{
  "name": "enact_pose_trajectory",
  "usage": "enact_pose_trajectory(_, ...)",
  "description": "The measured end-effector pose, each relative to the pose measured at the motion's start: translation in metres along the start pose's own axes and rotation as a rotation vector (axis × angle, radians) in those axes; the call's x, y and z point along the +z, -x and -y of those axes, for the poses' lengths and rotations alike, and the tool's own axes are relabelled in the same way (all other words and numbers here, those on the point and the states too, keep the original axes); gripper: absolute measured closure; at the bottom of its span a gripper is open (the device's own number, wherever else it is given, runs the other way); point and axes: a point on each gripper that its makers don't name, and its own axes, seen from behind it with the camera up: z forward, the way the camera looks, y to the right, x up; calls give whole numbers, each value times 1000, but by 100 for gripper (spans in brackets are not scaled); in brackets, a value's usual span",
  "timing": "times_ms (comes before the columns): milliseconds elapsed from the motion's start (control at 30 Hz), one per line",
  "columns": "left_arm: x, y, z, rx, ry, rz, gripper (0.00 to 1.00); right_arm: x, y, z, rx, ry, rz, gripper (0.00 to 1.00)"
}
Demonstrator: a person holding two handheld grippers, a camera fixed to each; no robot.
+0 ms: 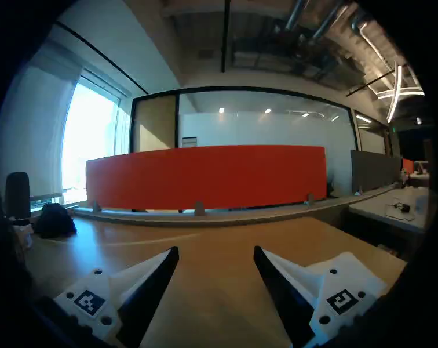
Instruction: Fold towel
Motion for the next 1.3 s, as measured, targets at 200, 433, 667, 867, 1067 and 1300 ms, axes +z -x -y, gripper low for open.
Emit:
enact_pose_trajectory(200,0,0,0,0,0,0,7,2,12,4,-6,-9,-1,0)
enact_pose_trajectory(433,-1,0,0,0,0,0,7,2,23,0,-4,7,10,0)
enact_pose_trajectory(667,0,0,0,0,0,0,7,1,28,-1,-10,13,11,0)
enact_pose_trajectory(867,0,0,0,0,0,0,7,1,27,-2,-17,17,-5,0)
enact_pose_trajectory(1067,0,0,0,0,0,0,7,-1,25,2,-32,18,-14,0)
enact_pose_trajectory(1300,0,0,0,0,0,0,7,-6,23,6,-42,19,-20,0)
